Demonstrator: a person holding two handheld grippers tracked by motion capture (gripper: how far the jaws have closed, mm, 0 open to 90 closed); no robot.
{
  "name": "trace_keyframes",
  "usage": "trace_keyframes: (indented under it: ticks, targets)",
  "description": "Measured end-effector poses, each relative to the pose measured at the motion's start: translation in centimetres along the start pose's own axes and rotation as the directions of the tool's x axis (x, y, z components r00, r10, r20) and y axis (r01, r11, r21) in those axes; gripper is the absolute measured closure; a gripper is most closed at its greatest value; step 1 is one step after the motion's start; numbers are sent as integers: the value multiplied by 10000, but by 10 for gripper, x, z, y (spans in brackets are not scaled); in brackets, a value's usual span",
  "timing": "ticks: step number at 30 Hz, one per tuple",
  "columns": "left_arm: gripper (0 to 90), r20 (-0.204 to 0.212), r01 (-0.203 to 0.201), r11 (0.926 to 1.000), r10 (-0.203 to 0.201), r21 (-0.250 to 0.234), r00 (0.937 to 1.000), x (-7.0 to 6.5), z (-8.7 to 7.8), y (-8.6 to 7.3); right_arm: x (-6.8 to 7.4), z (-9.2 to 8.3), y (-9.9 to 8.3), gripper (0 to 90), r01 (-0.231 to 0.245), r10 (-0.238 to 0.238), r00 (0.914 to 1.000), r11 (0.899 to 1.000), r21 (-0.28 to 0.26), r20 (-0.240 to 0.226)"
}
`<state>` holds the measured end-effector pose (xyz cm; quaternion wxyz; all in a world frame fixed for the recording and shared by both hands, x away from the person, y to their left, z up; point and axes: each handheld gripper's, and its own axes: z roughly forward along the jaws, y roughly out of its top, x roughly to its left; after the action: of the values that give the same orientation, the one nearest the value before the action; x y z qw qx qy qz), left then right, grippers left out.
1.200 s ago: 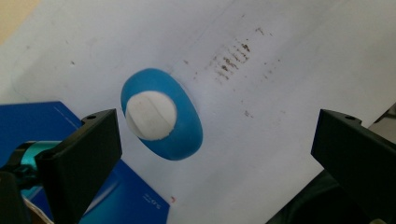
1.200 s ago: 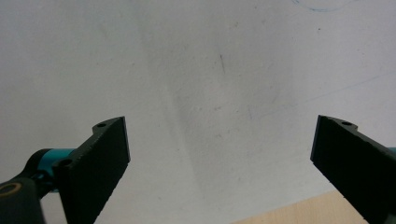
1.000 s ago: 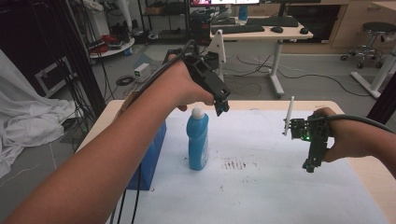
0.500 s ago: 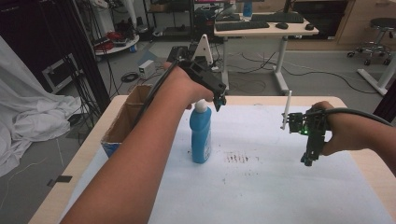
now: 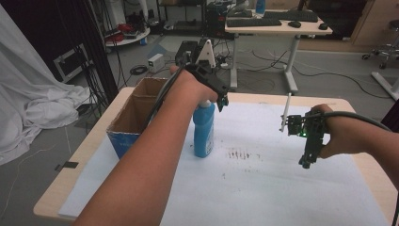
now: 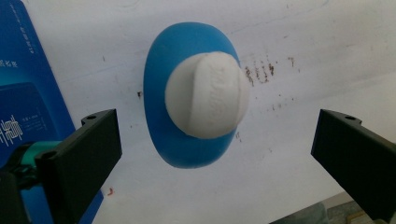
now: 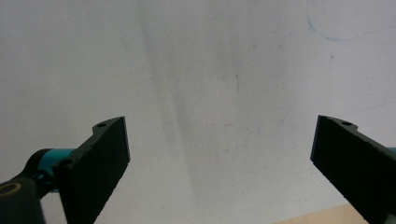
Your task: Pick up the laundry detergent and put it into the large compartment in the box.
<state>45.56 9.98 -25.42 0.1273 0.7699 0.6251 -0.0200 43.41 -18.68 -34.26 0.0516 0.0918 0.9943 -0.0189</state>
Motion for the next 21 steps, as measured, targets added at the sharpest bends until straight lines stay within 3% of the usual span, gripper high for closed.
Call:
trace_keyframes:
  ticks: [2,7,15,17,21]
  targets:
    - [17,-224,95,10000,-94,27,9997,2,2,0,1,-1,0,36,202,-202,9998,9998,-50,41]
    - [17,-346,29,9999,-25,104,9994,-3,6,3,5,-2,2,36,341,-340,9994,9994,-113,119]
    - [17,-277,-287,9992,295,267,9992,-11,15,13,4,-2,1,36,222,-221,9997,9998,-16,96]
    - [17,-386,-273,9991,286,329,9988,-12,19,14,3,-2,-1,36,273,-273,9995,9996,-5,144]
    - [17,-221,-218,9987,229,461,9995,-9,26,15,3,-3,-3,36,-5,6,10000,10000,-76,72]
